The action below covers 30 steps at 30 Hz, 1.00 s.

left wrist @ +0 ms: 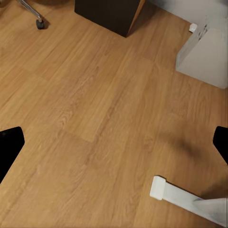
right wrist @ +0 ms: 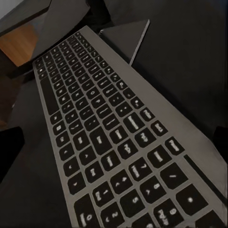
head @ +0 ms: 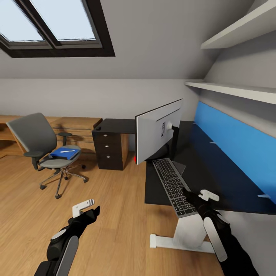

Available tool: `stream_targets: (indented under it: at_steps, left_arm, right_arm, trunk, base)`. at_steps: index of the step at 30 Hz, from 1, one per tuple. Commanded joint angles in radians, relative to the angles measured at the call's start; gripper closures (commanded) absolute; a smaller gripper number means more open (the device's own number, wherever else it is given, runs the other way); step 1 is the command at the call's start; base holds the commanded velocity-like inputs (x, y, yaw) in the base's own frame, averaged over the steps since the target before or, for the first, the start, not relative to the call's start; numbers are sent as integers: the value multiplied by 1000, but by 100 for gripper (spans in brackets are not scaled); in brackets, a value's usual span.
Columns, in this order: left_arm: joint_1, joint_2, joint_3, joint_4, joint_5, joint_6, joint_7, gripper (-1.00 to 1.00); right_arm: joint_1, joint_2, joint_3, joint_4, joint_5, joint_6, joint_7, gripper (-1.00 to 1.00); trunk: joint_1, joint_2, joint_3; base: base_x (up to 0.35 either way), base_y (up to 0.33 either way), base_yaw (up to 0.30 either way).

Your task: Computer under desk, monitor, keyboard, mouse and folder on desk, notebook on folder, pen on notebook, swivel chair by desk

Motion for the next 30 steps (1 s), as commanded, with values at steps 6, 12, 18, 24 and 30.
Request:
stream_targets:
  at_steps: [6,12,18,24,30]
  left_arm:
    - [-1,-5,2,-5,11,4,9,-100]
    - [-1,-6,2,-5,12,4,10,-100]
    - [-1,-5,2,-5,11,4,10,-100]
    - [-1,-5,2,-6,12,4,9,-100]
    - [-1,-5,2,-5,11,4,9,-100]
  right_arm:
    - [2,-10,1,1,-10,0,-7,-100]
    - [3,-13,0,2,-11,-1,-7,-100]
    - [3,-13,0,1,-11,-1,-7,-100]
    - [3,-13,0,0,-11,-1,-7,-100]
    - [3,-13,0,0,-11,-1,-7,-100]
  trunk:
    - [0,-1,-1]
    - [0,-1,-1]
    - [0,-1,-1]
    - [0,-1,-1]
    - [0,-1,-1]
  base:
    - [0,0,0]
    - [0,0,0]
    - [0,0,0]
    - [-80,0,0]
    - [-271,0,0]
